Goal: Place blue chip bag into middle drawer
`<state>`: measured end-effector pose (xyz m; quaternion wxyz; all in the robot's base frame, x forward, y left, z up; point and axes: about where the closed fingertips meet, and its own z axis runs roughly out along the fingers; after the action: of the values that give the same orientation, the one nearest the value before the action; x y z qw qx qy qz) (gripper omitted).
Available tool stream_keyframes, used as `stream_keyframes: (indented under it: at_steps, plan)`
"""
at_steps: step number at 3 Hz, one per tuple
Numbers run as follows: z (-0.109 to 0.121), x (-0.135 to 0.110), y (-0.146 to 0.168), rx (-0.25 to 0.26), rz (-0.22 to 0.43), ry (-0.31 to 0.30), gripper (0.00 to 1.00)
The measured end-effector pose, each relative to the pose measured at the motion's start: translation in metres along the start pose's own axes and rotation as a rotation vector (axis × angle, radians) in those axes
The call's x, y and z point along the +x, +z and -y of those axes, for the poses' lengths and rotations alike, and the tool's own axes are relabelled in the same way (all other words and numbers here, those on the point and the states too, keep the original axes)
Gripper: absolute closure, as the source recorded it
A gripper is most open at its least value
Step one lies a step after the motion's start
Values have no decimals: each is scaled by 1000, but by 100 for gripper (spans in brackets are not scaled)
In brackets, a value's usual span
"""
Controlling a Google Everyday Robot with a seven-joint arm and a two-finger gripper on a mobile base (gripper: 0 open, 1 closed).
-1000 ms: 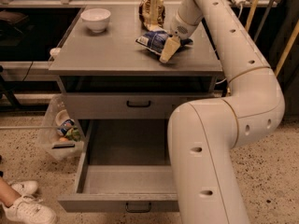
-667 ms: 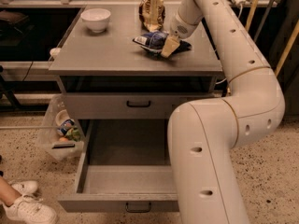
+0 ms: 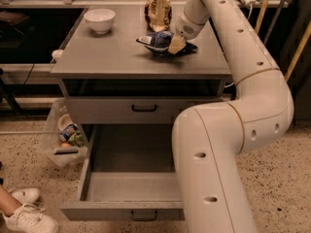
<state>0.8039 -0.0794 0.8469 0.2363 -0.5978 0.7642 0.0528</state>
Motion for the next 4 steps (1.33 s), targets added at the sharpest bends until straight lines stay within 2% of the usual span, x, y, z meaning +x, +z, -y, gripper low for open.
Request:
stream_keyframes:
  at_steps: [1, 2, 3, 4]
  plan:
    - [-5, 7, -35, 17, -25, 50, 100]
    - [-6, 10, -99, 113, 14, 116, 100]
    - [-4, 38, -183, 301, 89, 177, 100]
    - [-15, 45, -228, 387, 136, 182, 100]
